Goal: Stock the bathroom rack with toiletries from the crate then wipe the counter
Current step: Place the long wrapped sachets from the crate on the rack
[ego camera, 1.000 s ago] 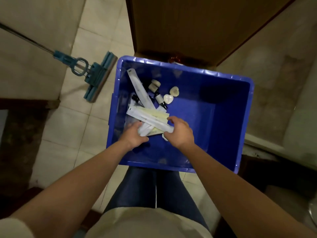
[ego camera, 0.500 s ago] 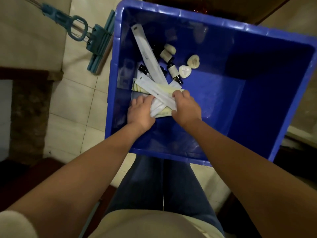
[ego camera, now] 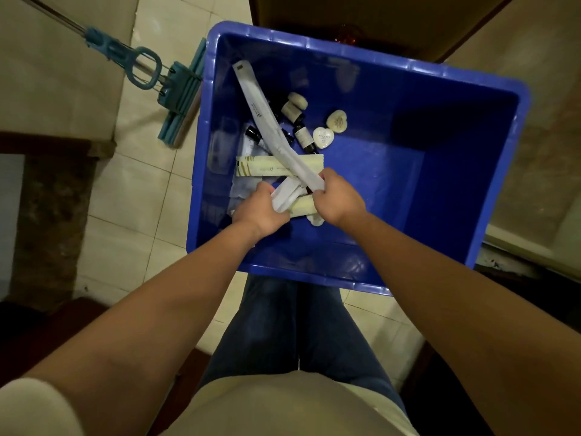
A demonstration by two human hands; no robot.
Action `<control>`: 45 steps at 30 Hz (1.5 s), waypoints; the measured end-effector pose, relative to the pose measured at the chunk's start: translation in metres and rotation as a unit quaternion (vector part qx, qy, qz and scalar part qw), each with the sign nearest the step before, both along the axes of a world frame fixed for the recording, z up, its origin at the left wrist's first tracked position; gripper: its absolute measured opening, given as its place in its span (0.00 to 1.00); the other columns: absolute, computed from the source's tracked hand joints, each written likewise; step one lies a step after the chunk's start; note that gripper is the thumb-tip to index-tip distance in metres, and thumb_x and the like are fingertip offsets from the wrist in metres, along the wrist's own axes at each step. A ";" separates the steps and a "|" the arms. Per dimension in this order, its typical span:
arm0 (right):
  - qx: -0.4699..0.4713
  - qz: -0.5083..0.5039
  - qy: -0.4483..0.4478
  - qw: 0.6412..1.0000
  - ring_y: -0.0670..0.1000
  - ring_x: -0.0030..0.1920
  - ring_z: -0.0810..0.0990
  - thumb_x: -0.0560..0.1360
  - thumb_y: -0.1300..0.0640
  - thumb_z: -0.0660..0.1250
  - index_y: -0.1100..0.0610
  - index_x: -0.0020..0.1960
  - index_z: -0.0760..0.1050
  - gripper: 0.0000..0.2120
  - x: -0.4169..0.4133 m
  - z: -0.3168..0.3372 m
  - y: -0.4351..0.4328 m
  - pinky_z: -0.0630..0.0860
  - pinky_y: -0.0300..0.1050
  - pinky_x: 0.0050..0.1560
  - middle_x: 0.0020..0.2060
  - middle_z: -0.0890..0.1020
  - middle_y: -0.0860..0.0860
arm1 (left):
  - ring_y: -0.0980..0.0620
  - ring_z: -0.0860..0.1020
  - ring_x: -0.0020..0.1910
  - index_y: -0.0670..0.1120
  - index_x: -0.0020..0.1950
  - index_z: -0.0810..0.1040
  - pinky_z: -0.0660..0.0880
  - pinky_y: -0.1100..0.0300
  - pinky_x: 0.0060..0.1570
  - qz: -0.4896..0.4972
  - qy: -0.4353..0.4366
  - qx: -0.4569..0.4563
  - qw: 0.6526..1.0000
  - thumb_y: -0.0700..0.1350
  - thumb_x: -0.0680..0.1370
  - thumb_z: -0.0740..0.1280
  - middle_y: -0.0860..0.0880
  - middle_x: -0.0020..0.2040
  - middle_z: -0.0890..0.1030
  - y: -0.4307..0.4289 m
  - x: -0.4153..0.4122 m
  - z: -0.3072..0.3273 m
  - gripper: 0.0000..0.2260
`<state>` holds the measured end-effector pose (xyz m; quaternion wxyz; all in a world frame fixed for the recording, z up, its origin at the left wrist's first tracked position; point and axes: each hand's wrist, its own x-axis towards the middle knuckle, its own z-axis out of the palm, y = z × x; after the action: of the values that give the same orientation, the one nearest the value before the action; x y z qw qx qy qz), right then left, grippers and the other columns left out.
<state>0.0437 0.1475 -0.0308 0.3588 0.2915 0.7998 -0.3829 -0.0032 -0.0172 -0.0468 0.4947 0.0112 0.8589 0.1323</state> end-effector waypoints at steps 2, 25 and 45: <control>-0.010 -0.021 0.002 1.000 0.51 0.38 0.74 0.78 0.59 0.55 0.55 0.56 0.68 0.08 0.003 0.011 0.005 0.65 0.44 0.32 0.43 0.76 0.49 | 0.47 0.75 0.49 0.51 0.62 0.66 0.74 0.52 0.47 -0.005 0.007 0.011 1.000 0.59 0.70 0.72 0.52 0.52 0.74 0.002 -0.001 0.009 0.27; -0.073 -0.250 0.185 0.948 0.51 0.32 0.74 0.78 0.53 0.62 0.52 0.52 0.74 0.05 0.064 0.179 0.067 0.74 0.48 0.31 0.35 0.76 0.53 | 0.51 0.73 0.34 0.44 0.63 0.65 0.73 0.58 0.33 0.210 -0.009 0.232 0.950 0.43 0.83 0.54 0.46 0.44 0.77 0.064 0.019 0.186 0.09; -0.045 -0.553 0.336 0.761 0.50 0.36 0.79 0.80 0.54 0.62 0.55 0.59 0.74 0.10 0.145 0.307 0.042 0.77 0.39 0.31 0.42 0.81 0.56 | 0.52 0.74 0.36 0.47 0.61 0.71 0.73 0.59 0.34 -0.055 -0.043 0.370 0.926 0.43 0.82 0.57 0.45 0.47 0.81 0.113 0.022 0.310 0.09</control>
<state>0.1888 0.1898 0.2767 -0.1939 0.5194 0.5505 -0.6241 0.0190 0.0961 0.2636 0.4979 0.2351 0.7248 0.4141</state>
